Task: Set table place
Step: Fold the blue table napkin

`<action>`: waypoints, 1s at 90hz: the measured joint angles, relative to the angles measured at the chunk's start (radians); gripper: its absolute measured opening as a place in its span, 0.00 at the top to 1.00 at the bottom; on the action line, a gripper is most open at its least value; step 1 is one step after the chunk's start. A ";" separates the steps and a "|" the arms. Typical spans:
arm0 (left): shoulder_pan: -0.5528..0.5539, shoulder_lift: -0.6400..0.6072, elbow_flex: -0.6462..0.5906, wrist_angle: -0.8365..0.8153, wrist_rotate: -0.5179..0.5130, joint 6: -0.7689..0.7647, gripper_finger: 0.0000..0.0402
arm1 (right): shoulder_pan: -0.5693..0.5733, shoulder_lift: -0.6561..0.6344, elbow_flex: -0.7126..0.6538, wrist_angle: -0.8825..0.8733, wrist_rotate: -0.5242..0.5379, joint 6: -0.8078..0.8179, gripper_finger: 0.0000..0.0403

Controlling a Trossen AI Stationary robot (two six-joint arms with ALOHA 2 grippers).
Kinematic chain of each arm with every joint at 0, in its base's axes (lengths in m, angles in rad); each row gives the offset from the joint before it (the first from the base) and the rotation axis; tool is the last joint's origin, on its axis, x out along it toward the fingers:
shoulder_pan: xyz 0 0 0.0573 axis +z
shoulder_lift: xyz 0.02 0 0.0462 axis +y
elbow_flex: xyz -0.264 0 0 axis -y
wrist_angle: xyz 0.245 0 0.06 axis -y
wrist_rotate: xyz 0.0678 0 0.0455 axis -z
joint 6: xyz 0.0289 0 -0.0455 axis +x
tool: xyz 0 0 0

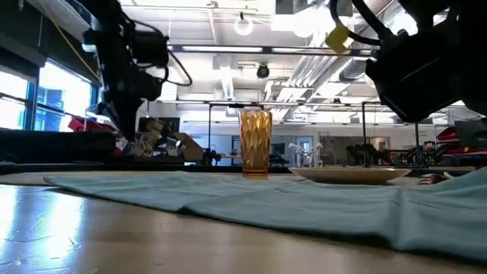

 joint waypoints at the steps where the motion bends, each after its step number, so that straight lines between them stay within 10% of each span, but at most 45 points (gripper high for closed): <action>1: -0.017 -0.003 -0.006 0.000 0.000 -0.016 1.00 | 0.000 0.000 0.000 0.000 0.005 -0.002 1.00; 37: -0.507 -0.015 -0.089 0.033 -0.139 -0.509 1.00 | -0.002 -0.011 -0.001 0.036 0.017 -0.267 1.00; 90: -0.660 0.042 -0.088 0.164 -0.121 -0.711 0.85 | 0.025 -0.198 0.158 -0.353 0.263 -0.273 0.88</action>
